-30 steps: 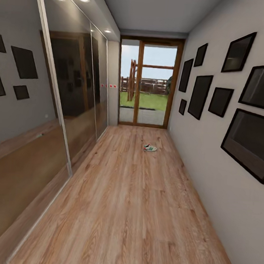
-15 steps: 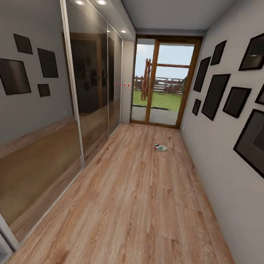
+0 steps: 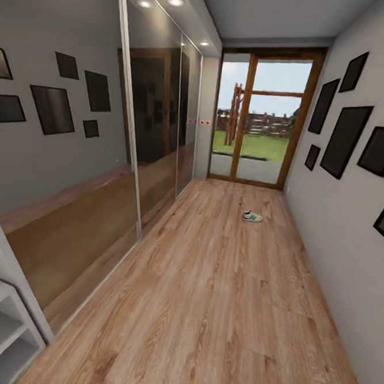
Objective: Pick up the two gym shoes and the two sandals from the corridor floor and place them onto the hallstand (shoe rack) in the corridor, making sure they are on the rack and not on the floor. Arrange them so the two gym shoes are next to each other and the two sandals are next to each other.
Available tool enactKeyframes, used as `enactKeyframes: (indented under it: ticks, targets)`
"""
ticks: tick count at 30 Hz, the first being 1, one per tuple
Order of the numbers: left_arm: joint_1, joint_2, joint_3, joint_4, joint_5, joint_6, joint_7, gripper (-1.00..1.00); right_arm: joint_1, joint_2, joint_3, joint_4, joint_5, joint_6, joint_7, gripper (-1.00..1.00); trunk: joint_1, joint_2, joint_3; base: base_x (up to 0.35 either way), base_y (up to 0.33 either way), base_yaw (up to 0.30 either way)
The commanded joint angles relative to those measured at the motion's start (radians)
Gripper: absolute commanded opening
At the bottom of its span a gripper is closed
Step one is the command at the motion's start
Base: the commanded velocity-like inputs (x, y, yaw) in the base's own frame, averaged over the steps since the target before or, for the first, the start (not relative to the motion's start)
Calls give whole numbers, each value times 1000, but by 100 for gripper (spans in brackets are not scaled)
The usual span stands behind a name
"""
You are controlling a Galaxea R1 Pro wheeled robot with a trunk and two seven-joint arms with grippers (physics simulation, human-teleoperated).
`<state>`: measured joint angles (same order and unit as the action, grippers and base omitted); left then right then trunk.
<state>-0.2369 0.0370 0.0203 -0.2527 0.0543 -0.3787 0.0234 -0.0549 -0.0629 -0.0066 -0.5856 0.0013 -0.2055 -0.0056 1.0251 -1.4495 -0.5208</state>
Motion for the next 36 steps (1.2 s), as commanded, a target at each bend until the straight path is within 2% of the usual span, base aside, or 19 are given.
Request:
enactKeyframes:
  ticks: [1, 16, 21, 25, 26, 28, 36]
  targets:
    - [-1, 0, 0, 1, 6, -3, 0, 100, 0, 0, -1, 0, 0, -3, -1, 100, 0, -1, -2, 0, 0, 232]
    - [-1, -1, -1, 2, 9, -3, 0, 100, 0, 0, -1, 0, 0, -28, -1, 100, 0, -1, -16, 0, 0, 233]
    - [-1, 0, 32, -1, 12, -2, 1, 100, 0, 0, -1, 0, 0, -29, -1, 100, 0, -1, -20, 0, 0, 234]
    - [-1, 0, 82, -2, 18, -4, -1, 100, 0, 0, -1, 0, 0, -29, -1, 100, 0, -1, -24, 0, 0, 237]
    - [-1, 0, 113, -3, 19, -4, -7, 100, 0, 0, -1, 0, 0, -29, -1, 100, 0, -1, -25, 0, 0, 240]
    - [-1, 0, 130, -2, 17, -5, -10, 100, 0, 0, -1, 0, 0, -29, -1, 100, 0, -1, -27, 0, 0, 241]
    - [-1, -4, 140, 1, 6, -5, -16, 100, 0, 0, -1, 0, 0, -29, -1, 100, 0, -1, -34, 0, 0, 242]
